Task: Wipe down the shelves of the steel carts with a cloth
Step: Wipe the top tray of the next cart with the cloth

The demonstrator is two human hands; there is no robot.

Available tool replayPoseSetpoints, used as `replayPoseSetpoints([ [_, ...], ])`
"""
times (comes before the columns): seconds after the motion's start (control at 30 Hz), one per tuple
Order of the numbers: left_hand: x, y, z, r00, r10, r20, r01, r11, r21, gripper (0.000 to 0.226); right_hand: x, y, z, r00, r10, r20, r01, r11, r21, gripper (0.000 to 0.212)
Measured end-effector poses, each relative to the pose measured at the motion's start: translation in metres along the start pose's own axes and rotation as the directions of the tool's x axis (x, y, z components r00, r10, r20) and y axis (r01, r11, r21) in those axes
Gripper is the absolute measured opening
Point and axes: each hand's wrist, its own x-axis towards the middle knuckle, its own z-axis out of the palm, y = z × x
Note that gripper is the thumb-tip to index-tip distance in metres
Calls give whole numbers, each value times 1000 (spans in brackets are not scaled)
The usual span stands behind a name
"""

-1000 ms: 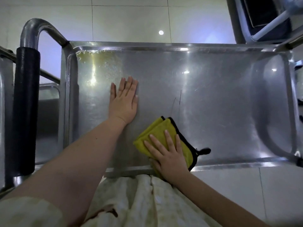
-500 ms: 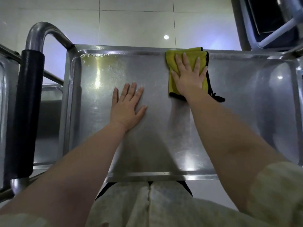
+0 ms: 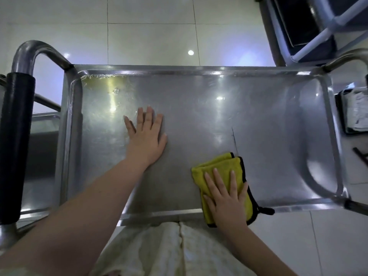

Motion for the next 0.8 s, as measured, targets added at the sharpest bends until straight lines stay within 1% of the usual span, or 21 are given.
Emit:
replayPoseSetpoints([
  [0.07,-7,17,7,999,29,28,-29,1000,-4,68,18,8,-8,1000,-15,8,15,1000,-2,57],
  [0.1,-11,24,11,999,32,34,-32,999,-6,69,38,11,-15,1000,-4,-15,4,1000,-2,57],
  [0.17,-16,30,16,1000,6,23,-6,1000,-22,70,93,18,-38,995,38,-88,-38,999,1,56],
  [0.2,-15,30,16,1000,-7,13,8,999,-35,69,125,22,-52,993,67,-95,-66,998,10,56],
  [0.27,-13,30,16,1000,-10,-6,10,999,-51,69,189,31,-82,987,143,-76,-140,989,48,56],
  [0.33,-10,31,16,1000,-7,-29,5,998,-58,69,240,37,-107,980,189,-60,-186,981,54,57],
  [0.43,-3,33,15,999,-16,-42,15,999,-43,70,277,42,-126,977,212,-16,-211,975,65,57],
  [0.53,2,33,15,998,-28,-50,26,999,-36,70,267,43,-121,978,207,-22,-205,977,56,58],
  [0.6,1,32,18,999,-36,-36,35,999,-34,70,232,47,-105,981,193,-25,-191,980,51,58],
  [0.8,-14,30,18,999,-38,-32,37,999,-25,68,54,60,-29,991,126,-43,-124,992,34,61],
])
